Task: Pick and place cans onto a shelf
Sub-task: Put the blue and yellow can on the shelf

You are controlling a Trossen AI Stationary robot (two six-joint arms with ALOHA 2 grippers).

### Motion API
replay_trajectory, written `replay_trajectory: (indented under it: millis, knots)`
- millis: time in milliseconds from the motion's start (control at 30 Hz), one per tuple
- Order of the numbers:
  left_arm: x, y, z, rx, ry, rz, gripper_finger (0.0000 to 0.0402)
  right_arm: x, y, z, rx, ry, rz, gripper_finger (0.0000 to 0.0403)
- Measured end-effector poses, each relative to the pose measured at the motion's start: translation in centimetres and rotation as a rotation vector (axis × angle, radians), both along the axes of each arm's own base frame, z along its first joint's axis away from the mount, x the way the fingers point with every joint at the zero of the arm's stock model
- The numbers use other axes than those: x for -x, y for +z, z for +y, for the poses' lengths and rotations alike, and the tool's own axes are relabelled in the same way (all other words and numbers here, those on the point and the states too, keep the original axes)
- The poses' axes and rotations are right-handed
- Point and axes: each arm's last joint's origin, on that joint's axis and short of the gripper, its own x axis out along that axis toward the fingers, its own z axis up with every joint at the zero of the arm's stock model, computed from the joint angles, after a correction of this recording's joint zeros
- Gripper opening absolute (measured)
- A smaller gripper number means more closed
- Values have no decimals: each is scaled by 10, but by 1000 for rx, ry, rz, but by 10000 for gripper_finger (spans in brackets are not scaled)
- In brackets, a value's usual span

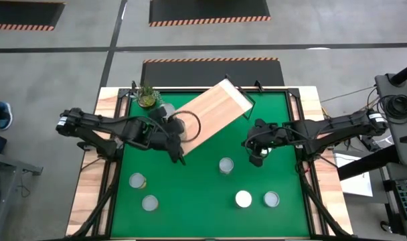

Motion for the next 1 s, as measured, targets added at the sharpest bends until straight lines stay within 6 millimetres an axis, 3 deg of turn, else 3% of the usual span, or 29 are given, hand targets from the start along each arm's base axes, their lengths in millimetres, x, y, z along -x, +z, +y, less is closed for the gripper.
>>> replay_trajectory:
  millis: [467, 633, 800, 1000]
  knots:
    - [18, 2, -91, -89, -473, -46, 0, 36, -12, 27, 64, -114, 228, 13]
    - [25, 5, -111, -77, -539, -98, 0, 46, -12, 28, 45, -143, 267, 18]
    - [27, 6, -114, -76, -549, -105, 0, 49, -14, 27, 45, -163, 298, 76]
    - [26, 7, -112, -127, -518, -115, 0, 54, -16, 25, 25, -222, 335, 198]
